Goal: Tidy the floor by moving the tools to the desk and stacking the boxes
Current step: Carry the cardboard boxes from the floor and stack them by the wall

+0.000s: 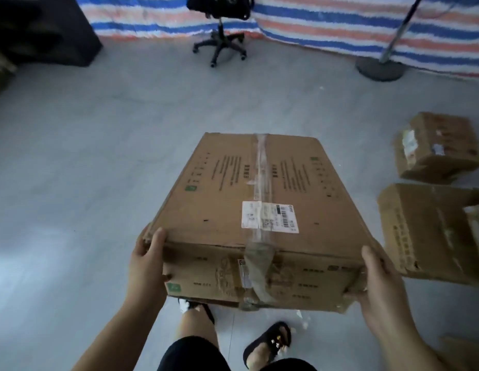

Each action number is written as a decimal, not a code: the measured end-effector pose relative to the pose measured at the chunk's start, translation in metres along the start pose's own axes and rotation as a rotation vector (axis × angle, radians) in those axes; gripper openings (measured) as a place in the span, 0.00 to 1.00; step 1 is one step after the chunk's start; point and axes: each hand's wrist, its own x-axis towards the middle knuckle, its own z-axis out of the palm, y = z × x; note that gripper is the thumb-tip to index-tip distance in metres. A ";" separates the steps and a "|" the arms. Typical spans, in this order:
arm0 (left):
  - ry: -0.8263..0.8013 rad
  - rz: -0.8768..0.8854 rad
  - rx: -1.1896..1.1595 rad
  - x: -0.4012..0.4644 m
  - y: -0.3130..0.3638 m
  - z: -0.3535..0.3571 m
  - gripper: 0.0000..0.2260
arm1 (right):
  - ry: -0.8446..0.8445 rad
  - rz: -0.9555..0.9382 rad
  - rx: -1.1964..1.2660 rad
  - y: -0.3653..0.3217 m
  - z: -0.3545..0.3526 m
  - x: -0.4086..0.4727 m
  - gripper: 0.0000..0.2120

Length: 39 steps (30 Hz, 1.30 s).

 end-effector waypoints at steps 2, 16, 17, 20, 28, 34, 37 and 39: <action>0.071 -0.002 -0.070 0.014 0.009 -0.035 0.09 | -0.066 -0.029 -0.030 -0.003 0.041 -0.007 0.10; 0.521 0.065 -0.379 0.156 0.093 -0.311 0.07 | -0.466 -0.038 -0.261 0.004 0.418 -0.098 0.15; 0.552 0.070 -0.400 0.164 0.097 -0.328 0.08 | -0.502 -0.039 -0.280 0.004 0.444 -0.107 0.15; 0.660 0.078 -0.442 0.188 0.107 -0.369 0.09 | -0.611 -0.069 -0.323 0.004 0.515 -0.128 0.15; 0.863 0.091 -0.533 0.271 0.142 -0.428 0.15 | -0.798 -0.072 -0.410 0.003 0.686 -0.140 0.16; 0.956 0.106 -0.596 0.364 0.188 -0.447 0.10 | -0.927 -0.143 -0.476 -0.013 0.831 -0.123 0.15; 1.002 0.114 -0.621 0.410 0.222 -0.452 0.10 | -1.003 -0.147 -0.526 -0.030 0.908 -0.119 0.17; 1.032 0.120 -0.643 0.440 0.242 -0.457 0.09 | -1.047 -0.162 -0.535 -0.039 0.954 -0.116 0.18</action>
